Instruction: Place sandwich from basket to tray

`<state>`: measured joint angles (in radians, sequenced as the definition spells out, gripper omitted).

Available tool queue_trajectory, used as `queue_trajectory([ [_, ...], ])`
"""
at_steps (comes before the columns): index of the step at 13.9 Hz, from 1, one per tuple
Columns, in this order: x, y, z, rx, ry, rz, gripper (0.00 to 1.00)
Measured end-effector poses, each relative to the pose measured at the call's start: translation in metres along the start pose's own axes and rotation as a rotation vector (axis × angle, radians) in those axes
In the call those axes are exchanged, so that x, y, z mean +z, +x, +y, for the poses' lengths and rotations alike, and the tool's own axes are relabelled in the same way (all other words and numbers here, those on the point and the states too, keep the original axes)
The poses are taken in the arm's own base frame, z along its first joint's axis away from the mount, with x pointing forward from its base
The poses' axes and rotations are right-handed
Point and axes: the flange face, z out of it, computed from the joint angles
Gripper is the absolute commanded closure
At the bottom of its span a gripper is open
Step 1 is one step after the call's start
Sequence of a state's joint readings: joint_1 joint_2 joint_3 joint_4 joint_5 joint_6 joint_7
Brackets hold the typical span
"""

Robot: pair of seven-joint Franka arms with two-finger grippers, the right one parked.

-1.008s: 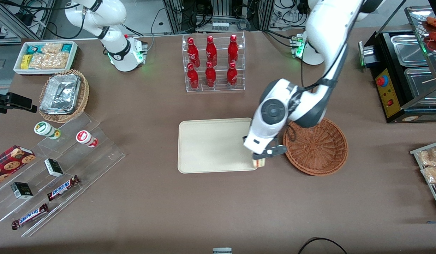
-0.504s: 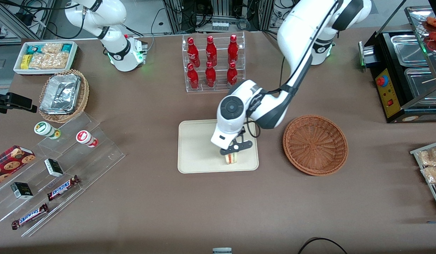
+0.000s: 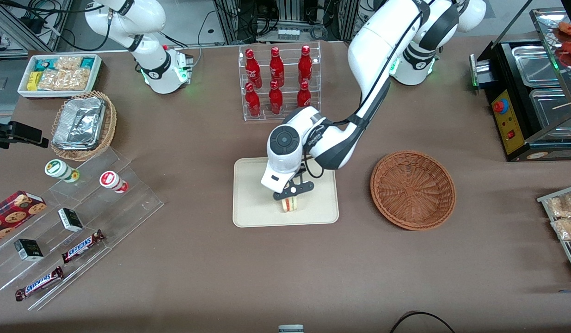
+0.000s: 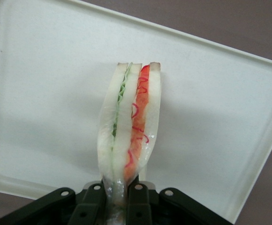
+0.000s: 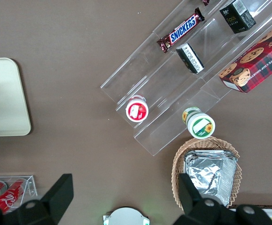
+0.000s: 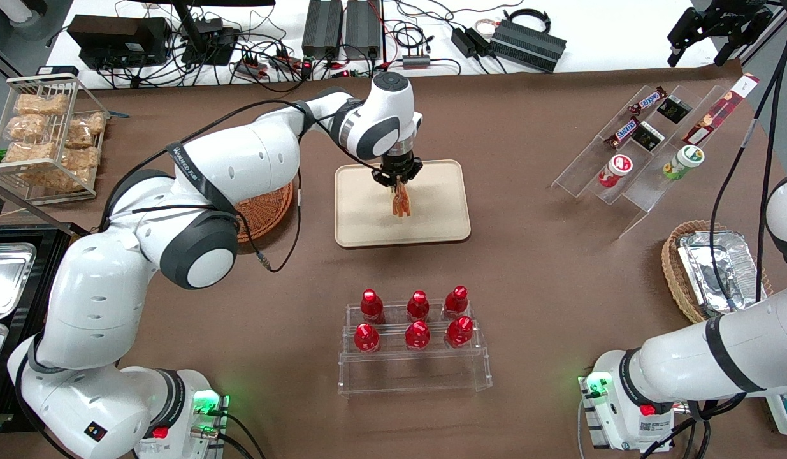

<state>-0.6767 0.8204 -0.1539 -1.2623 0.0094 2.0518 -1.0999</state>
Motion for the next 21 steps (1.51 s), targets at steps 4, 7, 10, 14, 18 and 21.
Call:
queue_trajectory([
  [4, 0.015, 0.0, 0.004, -0.027, 0.001, -0.02, 1.0],
  [7, 0.022, 0.001, 0.006, -0.034, 0.001, -0.025, 0.0],
  [10, 0.018, 0.002, 0.008, -0.037, -0.008, -0.022, 0.0],
  [14, -0.003, 0.004, 0.014, -0.036, -0.042, -0.005, 0.0],
  [18, -0.062, 0.0, 0.013, -0.03, -0.062, 0.017, 0.0],
  [21, -0.106, 0.004, 0.002, -0.002, -0.06, 0.039, 0.0],
])
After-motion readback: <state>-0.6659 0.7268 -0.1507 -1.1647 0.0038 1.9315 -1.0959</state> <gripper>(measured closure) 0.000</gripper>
